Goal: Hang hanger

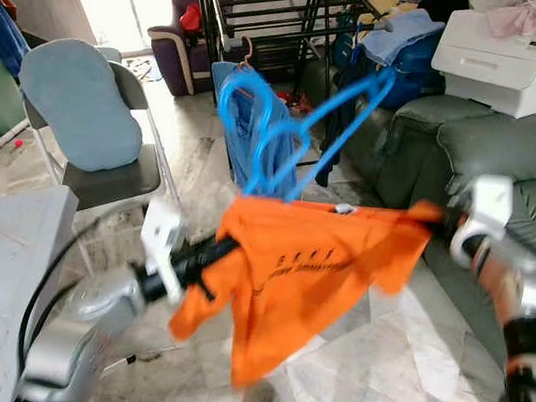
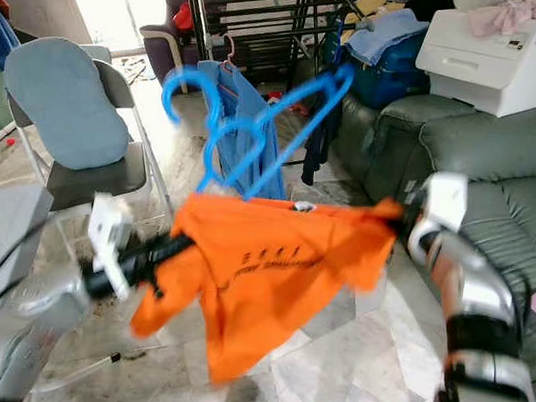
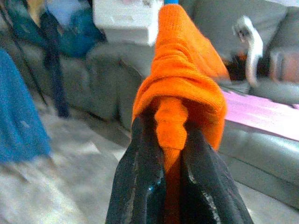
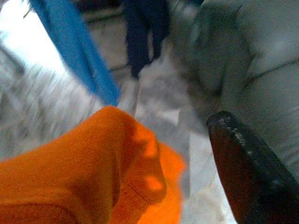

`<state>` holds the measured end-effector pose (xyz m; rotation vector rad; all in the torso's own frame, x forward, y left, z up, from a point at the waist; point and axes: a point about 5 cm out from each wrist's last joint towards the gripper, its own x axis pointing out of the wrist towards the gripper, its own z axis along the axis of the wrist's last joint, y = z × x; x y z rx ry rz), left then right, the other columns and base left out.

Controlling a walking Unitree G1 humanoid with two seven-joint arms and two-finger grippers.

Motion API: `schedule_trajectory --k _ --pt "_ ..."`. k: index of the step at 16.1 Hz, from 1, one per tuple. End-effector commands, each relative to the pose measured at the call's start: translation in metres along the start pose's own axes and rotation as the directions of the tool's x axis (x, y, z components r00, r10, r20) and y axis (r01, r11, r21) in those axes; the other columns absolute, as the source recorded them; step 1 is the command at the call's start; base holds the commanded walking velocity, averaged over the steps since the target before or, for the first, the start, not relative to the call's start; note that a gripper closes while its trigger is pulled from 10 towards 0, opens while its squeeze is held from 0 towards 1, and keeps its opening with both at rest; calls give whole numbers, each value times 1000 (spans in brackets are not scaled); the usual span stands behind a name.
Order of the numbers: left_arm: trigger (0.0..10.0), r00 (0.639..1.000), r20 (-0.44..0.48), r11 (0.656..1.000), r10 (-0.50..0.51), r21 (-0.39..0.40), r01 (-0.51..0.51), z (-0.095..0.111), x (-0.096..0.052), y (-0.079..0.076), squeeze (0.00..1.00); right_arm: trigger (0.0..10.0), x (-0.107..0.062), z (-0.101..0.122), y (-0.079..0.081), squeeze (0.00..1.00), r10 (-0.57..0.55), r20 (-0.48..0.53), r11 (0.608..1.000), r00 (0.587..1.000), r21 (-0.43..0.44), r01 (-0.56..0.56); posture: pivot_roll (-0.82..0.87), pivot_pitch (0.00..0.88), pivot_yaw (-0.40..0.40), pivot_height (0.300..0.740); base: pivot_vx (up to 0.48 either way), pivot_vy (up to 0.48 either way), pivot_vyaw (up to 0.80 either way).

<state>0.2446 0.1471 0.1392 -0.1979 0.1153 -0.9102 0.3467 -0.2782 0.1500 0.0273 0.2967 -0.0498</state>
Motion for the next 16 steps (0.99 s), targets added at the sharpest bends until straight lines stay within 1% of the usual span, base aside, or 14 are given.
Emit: schedule_trajectory --k 1,3,4,5,7,8,9,10,11,12,13,14,15,16 --pt "10000 999 42 1000 21 15 -21 14 -12 5 0 0 -4 10 -23 0 -123 35 992 992 30 122 -75 0 70 740 0 0 0" --pt "10000 997 30 994 -72 -74 74 9 -17 -7 0 0 2 29 -21 0 -154 97 987 983 52 150 -71 0 65 740 0 0 0" --pt "10000 997 23 993 -80 -84 82 8 -18 -8 0 0 4 32 -20 0 -167 108 985 980 54 162 -71 0 63 740 0 0 0" --pt "10000 991 -26 985 -133 -114 129 0 -23 -13 0 0 8 38 -19 0 -180 125 983 976 59 174 -69 0 60 740 0 0 0" --pt "10000 982 -58 975 -181 -141 172 -4 -28 -19 0 0 10 40 -18 0 -180 129 983 975 56 174 -70 0 58 740 0 0 0" --pt "10000 980 -64 973 -188 -145 177 -5 -28 -19 0 0 10 41 -18 0 -180 130 983 975 58 174 -71 0 59 740 0 0 0" --pt "10000 972 -81 967 -219 -154 205 -6 -29 -22 0 0 11 41 -18 0 -180 129 983 975 59 174 -71 0 59 740 0 0 0" --pt "10000 952 -117 951 -281 -167 260 -9 -31 -28 0 0 13 40 -15 0 -174 128 984 976 58 168 -71 0 60 740 0 0 0" --pt "10000 946 -133 948 -295 -166 272 -11 -31 -29 0 0 14 41 -15 0 -172 130 985 977 56 165 -71 0 61 740 0 0 0" --pt "10000 924 -202 943 -323 -151 297 -20 -33 -31 0 0 16 42 -11 0 -162 134 986 978 50 156 -72 0 62 740 0 0 0" --pt "10000 912 -239 941 -333 -145 306 -25 -34 -31 0 0 17 43 -9 0 -155 138 988 978 48 149 -72 0 62 740 0 0 0" --pt "10000 903 -306 953 -302 -101 285 -36 -35 -24 0 0 19 45 -3 0 -133 149 991 980 46 127 -72 0 64 740 0 0 0" --pt "10000 905 -319 959 -283 -90 268 -39 -34 -21 0 0 20 46 -1 0 -125 152 992 981 46 119 -72 0 64 740 0 0 0" --pt "10000 901 -351 966 -257 -65 250 -45 -35 -17 0 0 20 47 2 0 -110 159 994 981 37 105 -74 0 65 740 0 0 0"
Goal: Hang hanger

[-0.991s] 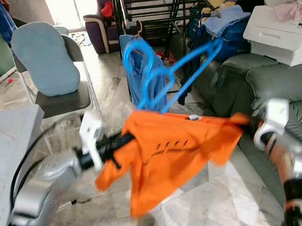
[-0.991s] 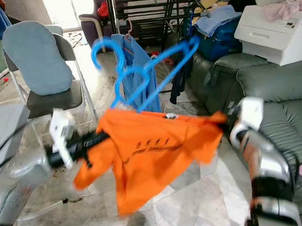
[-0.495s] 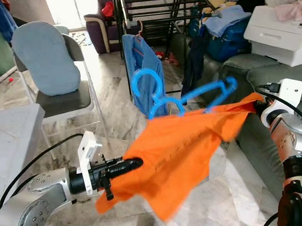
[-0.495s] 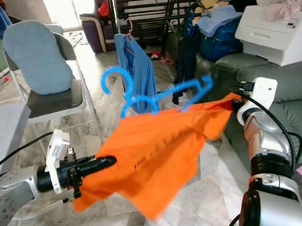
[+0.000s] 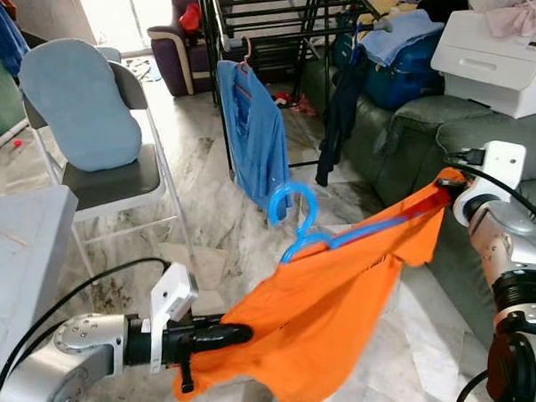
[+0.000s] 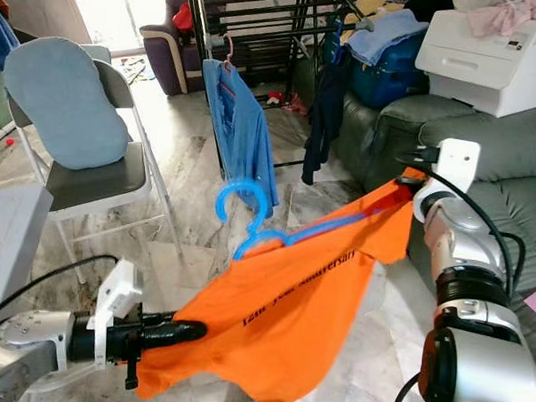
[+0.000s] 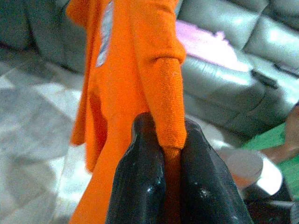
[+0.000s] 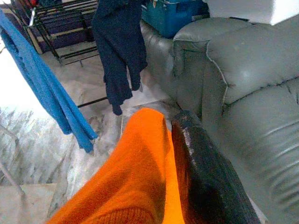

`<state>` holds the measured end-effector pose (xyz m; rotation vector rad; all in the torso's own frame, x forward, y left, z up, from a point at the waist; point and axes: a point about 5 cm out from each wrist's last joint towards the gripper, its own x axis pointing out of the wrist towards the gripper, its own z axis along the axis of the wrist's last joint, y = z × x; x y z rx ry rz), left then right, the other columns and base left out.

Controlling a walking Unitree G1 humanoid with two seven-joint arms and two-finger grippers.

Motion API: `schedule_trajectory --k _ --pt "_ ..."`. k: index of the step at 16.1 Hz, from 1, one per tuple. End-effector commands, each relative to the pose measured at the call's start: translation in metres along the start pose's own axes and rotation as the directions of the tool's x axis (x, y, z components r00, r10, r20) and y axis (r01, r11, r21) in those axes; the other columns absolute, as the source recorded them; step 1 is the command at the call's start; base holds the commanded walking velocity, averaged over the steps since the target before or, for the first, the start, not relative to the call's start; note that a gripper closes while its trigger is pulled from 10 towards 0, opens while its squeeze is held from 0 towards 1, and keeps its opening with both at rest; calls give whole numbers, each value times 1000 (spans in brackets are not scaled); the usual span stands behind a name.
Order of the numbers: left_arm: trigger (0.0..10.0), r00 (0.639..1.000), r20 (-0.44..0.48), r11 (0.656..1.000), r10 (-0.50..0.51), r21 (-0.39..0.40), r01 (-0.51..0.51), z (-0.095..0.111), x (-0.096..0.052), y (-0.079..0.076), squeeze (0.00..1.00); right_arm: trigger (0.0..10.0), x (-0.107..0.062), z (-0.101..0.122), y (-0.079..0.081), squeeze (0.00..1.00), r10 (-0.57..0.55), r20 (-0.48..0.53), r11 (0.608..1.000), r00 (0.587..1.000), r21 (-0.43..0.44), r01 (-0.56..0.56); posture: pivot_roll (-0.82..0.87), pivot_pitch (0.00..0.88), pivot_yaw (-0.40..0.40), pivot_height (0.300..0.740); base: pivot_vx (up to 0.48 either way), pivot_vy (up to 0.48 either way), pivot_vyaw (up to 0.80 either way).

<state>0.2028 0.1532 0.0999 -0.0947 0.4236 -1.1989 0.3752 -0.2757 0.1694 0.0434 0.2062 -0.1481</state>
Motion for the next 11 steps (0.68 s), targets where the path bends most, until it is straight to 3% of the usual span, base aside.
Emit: schedule_trajectory --k 1,2,4,6,7,8,11 --pt "10000 996 -62 998 67 28 -65 -9 -6 10 0 0 1 22 2 0 5 80 1000 997 -11 -4 -74 0 65 740 0 0 0" --pt "10000 987 -57 988 148 48 -145 -12 -4 20 0 0 1 23 6 0 28 87 999 996 -18 -26 -75 0 65 740 0 0 0" --pt "10000 938 -45 938 343 69 -340 -16 -1 43 0 0 2 27 15 0 74 107 996 991 -48 -70 -77 0 67 740 0 0 0" --pt "10000 882 35 880 469 62 -471 -9 7 57 0 0 2 31 29 0 139 127 987 982 -98 -127 -77 0 68 740 0 0 0" --pt "10000 877 52 875 478 57 -480 -8 9 58 0 0 2 31 31 0 150 130 985 980 -108 -136 -77 0 68 740 0 0 0" --pt "10000 849 111 853 516 28 -522 -4 16 61 0 0 1 30 36 0 173 135 979 976 -131 -155 -77 0 69 740 0 0 0" --pt "10000 818 142 826 557 9 -564 -4 28 61 0 0 1 29 41 0 187 139 977 973 -129 -169 -77 0 71 740 0 0 0"
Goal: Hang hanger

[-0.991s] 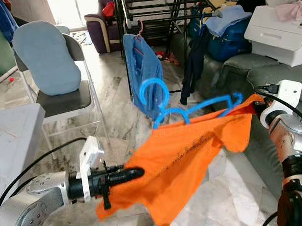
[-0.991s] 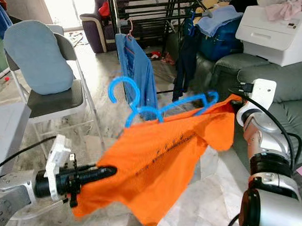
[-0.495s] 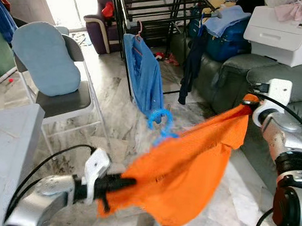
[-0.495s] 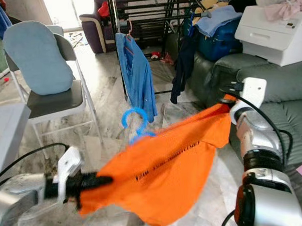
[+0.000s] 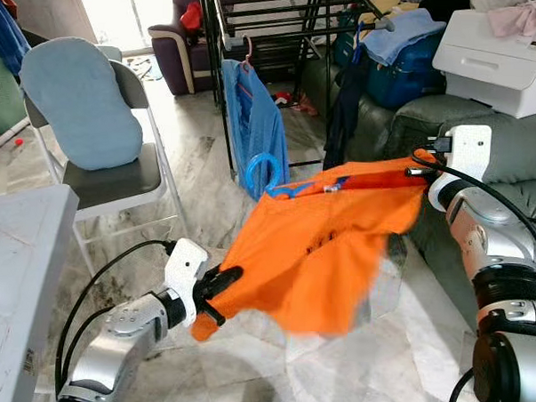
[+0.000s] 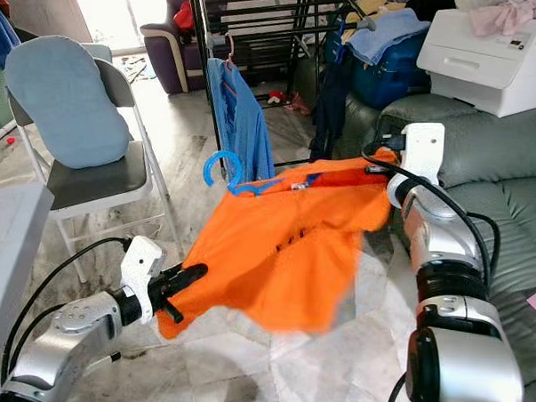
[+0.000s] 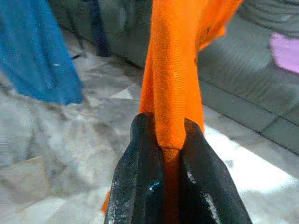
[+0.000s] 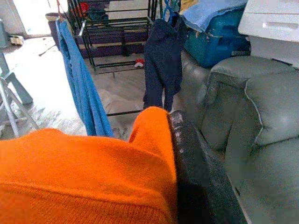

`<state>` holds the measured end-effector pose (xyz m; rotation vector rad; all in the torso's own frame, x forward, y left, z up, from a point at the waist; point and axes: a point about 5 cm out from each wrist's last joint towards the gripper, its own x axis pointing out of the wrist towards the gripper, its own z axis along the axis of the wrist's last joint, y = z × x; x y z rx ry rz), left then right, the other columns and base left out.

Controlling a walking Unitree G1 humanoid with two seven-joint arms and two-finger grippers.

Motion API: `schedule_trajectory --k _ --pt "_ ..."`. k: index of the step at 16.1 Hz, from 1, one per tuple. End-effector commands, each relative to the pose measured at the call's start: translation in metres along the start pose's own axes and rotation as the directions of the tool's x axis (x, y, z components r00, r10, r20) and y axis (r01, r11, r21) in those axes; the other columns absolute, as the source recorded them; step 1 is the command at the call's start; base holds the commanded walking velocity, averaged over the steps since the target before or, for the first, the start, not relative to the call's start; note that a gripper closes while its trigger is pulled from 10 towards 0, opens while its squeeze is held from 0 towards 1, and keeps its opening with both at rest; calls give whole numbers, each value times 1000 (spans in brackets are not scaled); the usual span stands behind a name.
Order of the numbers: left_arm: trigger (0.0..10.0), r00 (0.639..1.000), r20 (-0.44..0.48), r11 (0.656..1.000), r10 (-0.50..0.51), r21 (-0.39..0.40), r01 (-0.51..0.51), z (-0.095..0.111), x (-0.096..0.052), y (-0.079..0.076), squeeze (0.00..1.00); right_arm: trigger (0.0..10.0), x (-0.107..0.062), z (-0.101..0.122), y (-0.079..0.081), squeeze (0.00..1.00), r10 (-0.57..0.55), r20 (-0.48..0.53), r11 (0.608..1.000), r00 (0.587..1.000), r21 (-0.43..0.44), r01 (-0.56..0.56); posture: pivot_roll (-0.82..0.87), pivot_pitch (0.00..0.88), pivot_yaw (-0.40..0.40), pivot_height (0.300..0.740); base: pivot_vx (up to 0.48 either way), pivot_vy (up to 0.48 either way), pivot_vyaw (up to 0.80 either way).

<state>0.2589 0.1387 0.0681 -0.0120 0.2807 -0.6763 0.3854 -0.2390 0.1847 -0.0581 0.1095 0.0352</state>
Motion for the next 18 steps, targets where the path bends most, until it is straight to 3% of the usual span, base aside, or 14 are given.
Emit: schedule_trajectory --k 1,3,4,5,7,8,9,10,12,14,15,16,17,18 --pt "10000 996 14 996 92 11 -92 2 -1 10 0 0 1 14 5 0 18 54 1000 998 -3 -18 -76 0 73 740 0 0 0" --pt "10000 994 34 995 103 2 -103 1 6 5 0 0 1 12 13 0 53 57 999 997 5 -53 -77 0 74 740 0 0 0" --pt "10000 992 26 992 127 24 -127 2 16 -1 0 0 0 7 36 0 155 62 987 986 37 -157 -79 0 76 740 0 0 0" --pt "10000 990 29 990 139 28 -140 3 20 -2 0 0 -2 5 48 0 215 63 975 975 50 -218 -79 0 77 740 0 0 0" --pt "10000 975 40 975 218 33 -219 8 28 3 0 0 -16 -7 83 0 429 45 898 902 90 -431 -78 0 79 740 0 0 0" --pt "10000 970 48 970 240 23 -241 9 29 4 0 0 -20 -10 89 0 469 38 878 883 86 -470 -78 0 79 740 0 0 0" --pt "10000 940 75 943 332 -58 -328 16 32 14 0 0 -39 -25 110 0 611 -11 790 791 58 -610 -80 0 82 740 0 0 0" --pt "10000 925 91 927 369 -105 -360 20 32 18 0 0 -48 -34 117 0 661 -45 750 749 48 -659 -80 0 83 740 0 0 0" --pt "10000 894 100 892 436 -182 -415 25 32 27 0 0 -64 -50 121 0 703 -127 708 699 43 -704 -81 0 83 740 0 0 0" --pt "10000 884 110 879 455 -218 -425 30 33 29 0 0 -75 -65 122 0 721 -210 680 660 32 -733 -80 0 81 740 0 0 0" --pt "10000 878 117 871 464 -238 -429 34 34 29 0 0 -86 -75 123 0 736 -269 642 621 -11 -766 -80 0 81 740 0 0 0" --pt "10000 878 125 872 462 -246 -424 37 35 29 0 1137 -89 -79 123 0 730 -293 634 617 -47 -772 -80 0 81 740 0 0 0" --pt "10000 889 148 889 434 -233 -395 41 36 25 0 8000 -88 -83 119 0 696 -317 631 644 -156 -760 -82 0 80 740 0 0 0" --pt "10000 899 163 905 407 -204 -373 43 37 22 0 10000 -84 -84 114 0 655 -316 651 687 -226 -725 -83 0 80 740 0 0 0"
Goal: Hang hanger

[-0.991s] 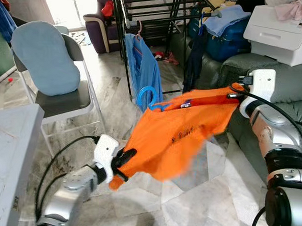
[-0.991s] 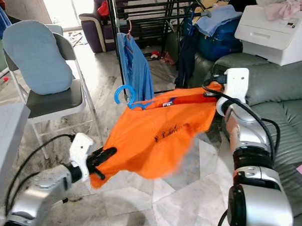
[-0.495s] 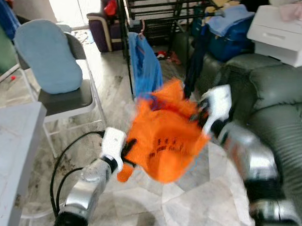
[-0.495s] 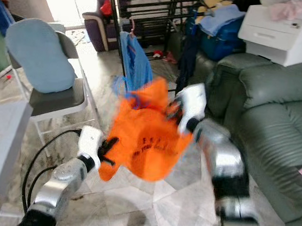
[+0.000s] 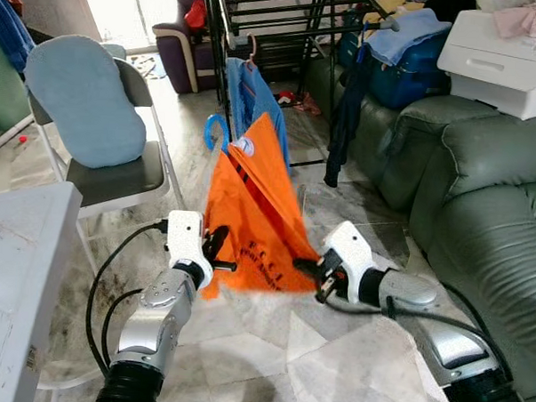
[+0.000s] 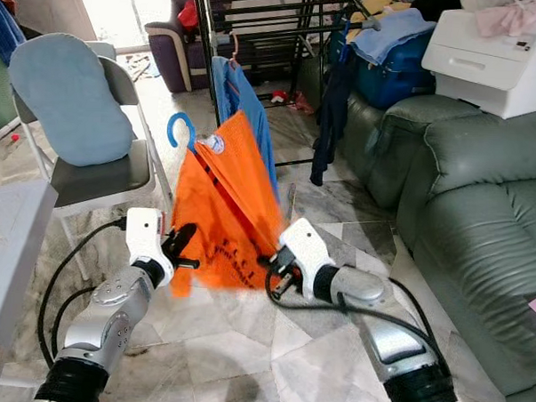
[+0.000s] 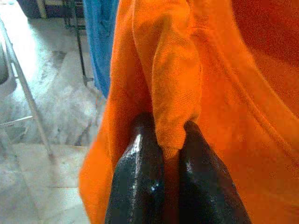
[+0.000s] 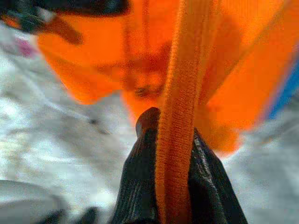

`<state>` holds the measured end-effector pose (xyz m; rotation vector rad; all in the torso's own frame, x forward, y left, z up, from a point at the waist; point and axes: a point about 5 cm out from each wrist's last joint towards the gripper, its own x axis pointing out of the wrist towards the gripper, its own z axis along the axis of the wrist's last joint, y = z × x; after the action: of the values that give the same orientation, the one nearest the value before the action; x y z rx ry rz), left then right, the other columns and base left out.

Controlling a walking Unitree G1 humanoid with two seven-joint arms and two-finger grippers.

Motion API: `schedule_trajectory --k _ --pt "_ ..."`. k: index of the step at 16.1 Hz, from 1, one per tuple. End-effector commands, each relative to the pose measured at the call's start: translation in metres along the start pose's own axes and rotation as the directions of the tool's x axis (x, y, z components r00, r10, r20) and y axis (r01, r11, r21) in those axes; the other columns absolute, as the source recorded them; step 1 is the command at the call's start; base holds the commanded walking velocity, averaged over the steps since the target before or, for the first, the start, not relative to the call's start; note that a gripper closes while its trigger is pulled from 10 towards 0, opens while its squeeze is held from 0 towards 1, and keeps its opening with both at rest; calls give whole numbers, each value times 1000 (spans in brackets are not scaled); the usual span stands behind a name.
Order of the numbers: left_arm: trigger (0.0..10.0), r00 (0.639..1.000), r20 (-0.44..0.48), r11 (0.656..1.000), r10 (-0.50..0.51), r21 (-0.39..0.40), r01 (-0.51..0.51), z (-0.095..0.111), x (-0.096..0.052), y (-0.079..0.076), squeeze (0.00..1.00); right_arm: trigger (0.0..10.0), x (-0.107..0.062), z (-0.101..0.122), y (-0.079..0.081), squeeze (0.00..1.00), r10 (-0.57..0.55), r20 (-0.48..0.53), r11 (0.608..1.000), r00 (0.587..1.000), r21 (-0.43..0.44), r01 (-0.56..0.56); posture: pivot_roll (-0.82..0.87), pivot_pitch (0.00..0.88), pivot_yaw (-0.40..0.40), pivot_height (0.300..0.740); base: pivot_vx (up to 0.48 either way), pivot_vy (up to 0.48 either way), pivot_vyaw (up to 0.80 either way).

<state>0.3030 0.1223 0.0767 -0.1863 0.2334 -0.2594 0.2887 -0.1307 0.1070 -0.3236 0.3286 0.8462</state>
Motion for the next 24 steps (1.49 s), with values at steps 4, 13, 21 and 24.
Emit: schedule_trajectory --k 4,13,21,24 --pt "10000 997 76 999 11 37 -14 19 -3 10 0 10000 -7 4 -12 1000 -94 13 978 996 -185 94 -89 0 83 740 0 0 0" --pt "10000 996 21 983 -91 161 87 13 -6 19 0 10000 -18 7 -6 1000 84 27 960 996 -269 -73 -95 0 77 740 0 0 0" --pt "10000 808 -290 714 -513 378 589 -16 -52 14 0 10000 -55 16 -52 1000 95 -71 896 993 -429 -116 -96 0 90 740 0 0 0" --pt "10000 737 -311 626 -600 391 675 -13 -61 3 0 10000 -59 18 -60 1000 115 -88 884 989 -444 -142 -94 0 90 740 0 0 0"
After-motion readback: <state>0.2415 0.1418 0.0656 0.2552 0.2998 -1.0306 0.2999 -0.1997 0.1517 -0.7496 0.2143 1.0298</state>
